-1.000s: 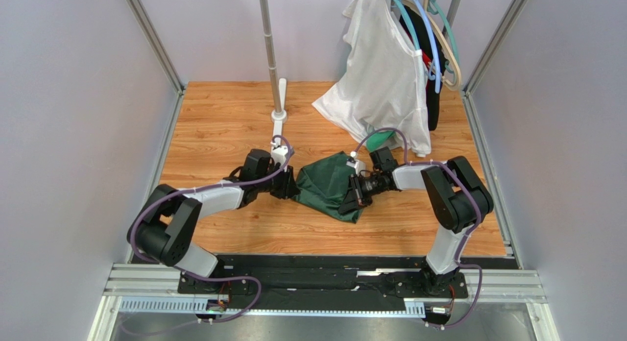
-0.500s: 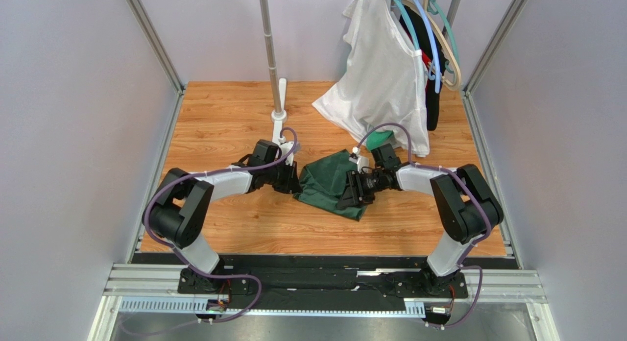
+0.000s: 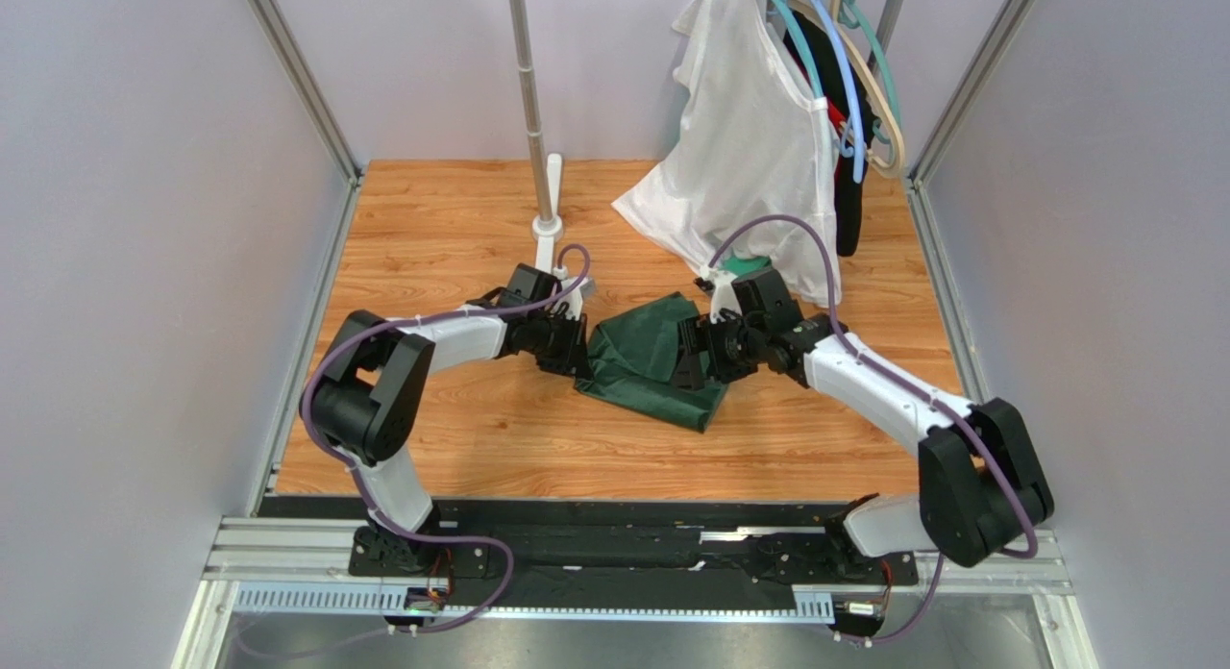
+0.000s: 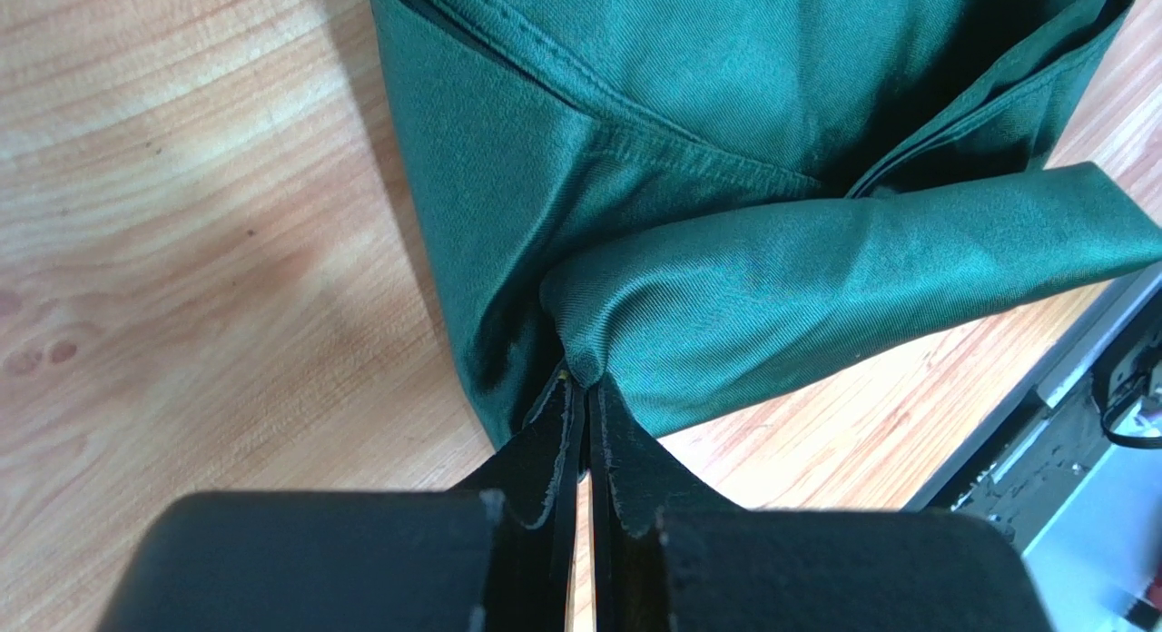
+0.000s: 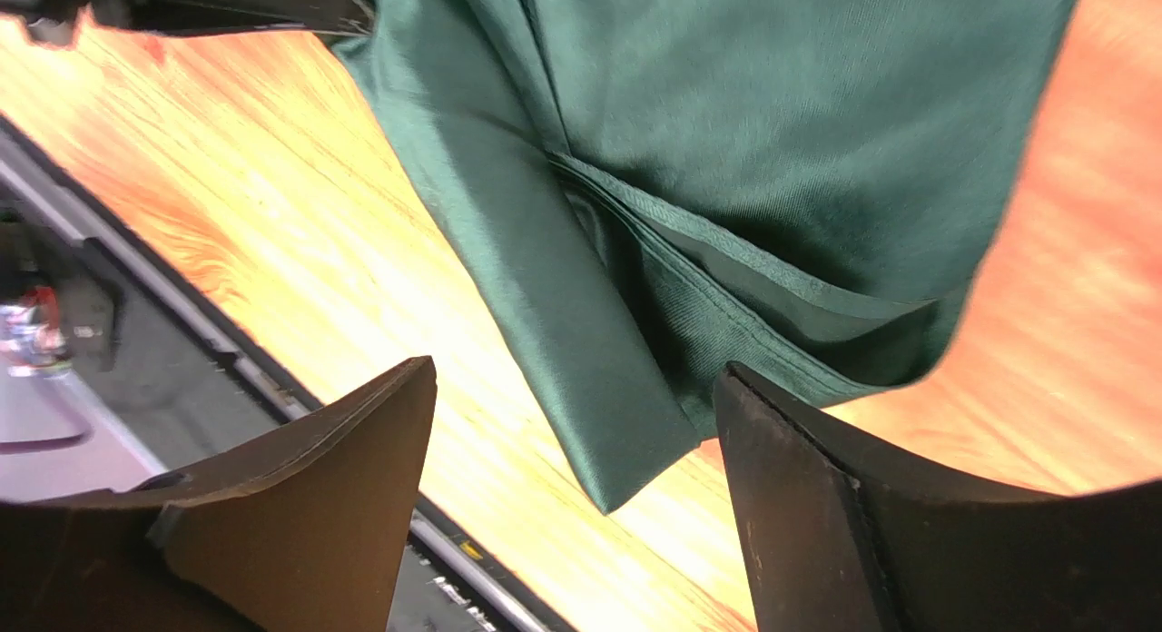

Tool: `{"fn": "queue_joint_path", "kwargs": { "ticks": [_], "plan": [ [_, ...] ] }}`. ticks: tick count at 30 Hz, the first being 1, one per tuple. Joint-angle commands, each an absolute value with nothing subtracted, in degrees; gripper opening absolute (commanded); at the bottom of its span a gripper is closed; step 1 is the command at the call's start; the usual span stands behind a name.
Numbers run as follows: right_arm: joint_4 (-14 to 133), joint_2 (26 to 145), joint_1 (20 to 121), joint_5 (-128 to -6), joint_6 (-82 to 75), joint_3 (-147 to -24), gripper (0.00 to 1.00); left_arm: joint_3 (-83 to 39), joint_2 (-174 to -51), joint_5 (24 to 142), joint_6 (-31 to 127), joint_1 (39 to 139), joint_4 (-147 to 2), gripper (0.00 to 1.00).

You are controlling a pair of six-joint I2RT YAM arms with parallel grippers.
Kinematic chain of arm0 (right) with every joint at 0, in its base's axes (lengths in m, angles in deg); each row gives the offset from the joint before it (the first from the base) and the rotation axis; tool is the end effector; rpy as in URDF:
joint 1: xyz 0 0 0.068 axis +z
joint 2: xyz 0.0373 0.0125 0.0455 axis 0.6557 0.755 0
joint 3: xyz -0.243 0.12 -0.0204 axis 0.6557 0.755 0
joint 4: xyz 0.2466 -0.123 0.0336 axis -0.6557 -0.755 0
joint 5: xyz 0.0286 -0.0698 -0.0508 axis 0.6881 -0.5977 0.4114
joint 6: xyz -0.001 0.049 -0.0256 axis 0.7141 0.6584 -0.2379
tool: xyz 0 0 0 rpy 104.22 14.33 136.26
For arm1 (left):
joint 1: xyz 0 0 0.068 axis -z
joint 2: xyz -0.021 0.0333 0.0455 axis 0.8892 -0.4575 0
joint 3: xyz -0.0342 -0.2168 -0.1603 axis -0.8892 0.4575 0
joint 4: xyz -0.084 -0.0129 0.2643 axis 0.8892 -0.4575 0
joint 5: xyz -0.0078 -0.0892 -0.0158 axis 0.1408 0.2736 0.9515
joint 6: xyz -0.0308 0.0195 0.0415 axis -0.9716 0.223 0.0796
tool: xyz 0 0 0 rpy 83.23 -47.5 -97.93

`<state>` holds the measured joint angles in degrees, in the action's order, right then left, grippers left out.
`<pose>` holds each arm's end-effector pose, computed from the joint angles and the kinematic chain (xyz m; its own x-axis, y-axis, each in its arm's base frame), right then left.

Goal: Fold the napkin, place the utensils inside, and roll it up
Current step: Roll the napkin with the utensil

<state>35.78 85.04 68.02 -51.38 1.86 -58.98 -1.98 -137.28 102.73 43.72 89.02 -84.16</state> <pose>0.2533 0.1463 0.1959 -0.8514 -0.2177 -0.4773 -0.4462 0.7789 0.4407 0.3005 -0.1676 0.1296 -0.8956 0.1707 -0.4109 0.3854 0.7591 -0.5247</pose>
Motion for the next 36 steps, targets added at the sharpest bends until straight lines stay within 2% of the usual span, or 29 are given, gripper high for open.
{"fn": "queue_joint_path", "kwargs": {
  "ticks": [1,7,15,17,18,19,21,22,24,25,28,36],
  "plan": [
    [34.85,80.29,73.56,-59.57,-3.00,-60.17,0.78,-4.33,-138.72,103.13,45.41,88.79,-87.36,0.04],
    [36.60,81.78,80.77,-66.51,-4.59,-57.27,0.75,-5.38,-139.60,103.05,45.49,88.79,-88.68,0.04],
    [41.35,84.68,82.81,-70.29,-3.71,-55.77,0.72,-6.09,-139.87,102.96,45.67,88.79,-89.83,0.03],
    [41.18,85.30,82.81,-69.95,-3.53,-56.04,0.68,-6.09,-139.86,103.04,45.76,88.79,-89.91,0.03],
    [40.57,85.99,82.81,-69.95,-3.36,-56.21,0.66,-6.18,-139.95,103.05,45.67,88.79,-89.91,0.03],
    [40.13,86.35,82.81,-69.95,-3.18,-56.74,0.57,-6.18,-139.78,103.05,45.76,88.79,-90.00,0.03],
    [38.55,87.31,82.81,-69.33,-2.74,-57.35,0.49,-6.27,-139.87,103.04,45.67,88.79,-90.18,0.03],
    [38.11,87.58,82.81,-69.42,-2.48,-57.70,0.39,-6.35,-139.78,103.13,45.67,88.79,-90.18,0.03],
    [36.53,87.93,82.81,-68.98,-1.87,-57.97,0.26,-6.44,-139.69,102.78,45.85,88.79,-90.44,0.02],
    [35.91,88.20,82.72,-68.98,-1.17,-58.23,0.13,-6.44,-139.52,102.61,45.76,88.79,-90.62,0.02],
    [33.45,88.99,82.64,-67.76,0.60,-59.02,0.00,-6.35,-139.16,102.43,45.59,88.79,-90.62,0.02],
    [33.79,91.53,78.42,-56.43,3.32,-58.68,0.00,-5.39,-137.06,101.81,45.14,88.79,-89.21,0.02]
  ]
}}
